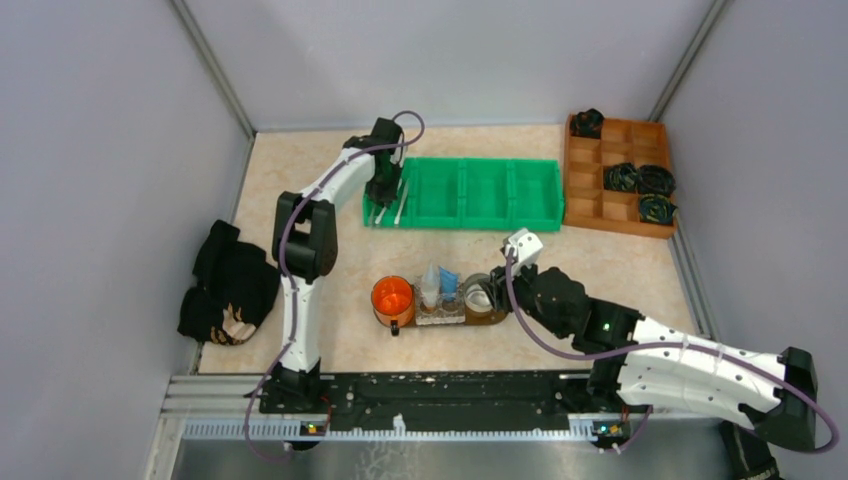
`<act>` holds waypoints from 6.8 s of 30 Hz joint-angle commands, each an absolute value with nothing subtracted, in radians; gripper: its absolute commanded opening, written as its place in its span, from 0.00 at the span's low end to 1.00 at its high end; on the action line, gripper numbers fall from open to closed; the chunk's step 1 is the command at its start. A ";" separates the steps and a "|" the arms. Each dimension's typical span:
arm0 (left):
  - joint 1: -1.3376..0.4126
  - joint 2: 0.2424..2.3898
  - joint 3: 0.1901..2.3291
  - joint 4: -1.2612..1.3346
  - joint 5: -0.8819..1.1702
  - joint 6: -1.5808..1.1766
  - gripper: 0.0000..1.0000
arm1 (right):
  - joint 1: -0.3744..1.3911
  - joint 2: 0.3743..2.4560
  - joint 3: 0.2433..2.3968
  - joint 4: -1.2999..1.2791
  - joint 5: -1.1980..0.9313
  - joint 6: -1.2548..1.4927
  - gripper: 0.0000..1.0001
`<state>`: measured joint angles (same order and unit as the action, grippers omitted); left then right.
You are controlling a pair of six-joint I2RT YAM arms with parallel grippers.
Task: Prepare toiletry sets of a toothbrush and toothpaste on the tray
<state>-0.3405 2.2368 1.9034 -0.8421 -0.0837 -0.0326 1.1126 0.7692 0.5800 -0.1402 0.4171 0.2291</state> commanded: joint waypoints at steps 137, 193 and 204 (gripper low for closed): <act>-0.238 1.279 1.372 -0.554 0.566 -0.601 0.72 | 0.399 1.762 1.049 -0.359 -0.118 -0.118 0.39; -0.238 1.231 1.299 -0.504 0.619 -0.632 0.70 | 0.461 1.791 1.091 -0.430 -0.159 0.005 0.35; -0.238 1.232 1.287 -0.490 0.626 -0.637 0.70 | 0.485 1.824 1.030 -0.412 -0.101 0.013 0.17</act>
<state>-0.2440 1.2373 1.2987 -0.5148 0.6067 -0.6353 0.4538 1.7824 1.0859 -0.4030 -0.1467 0.0113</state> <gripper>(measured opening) 0.706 0.187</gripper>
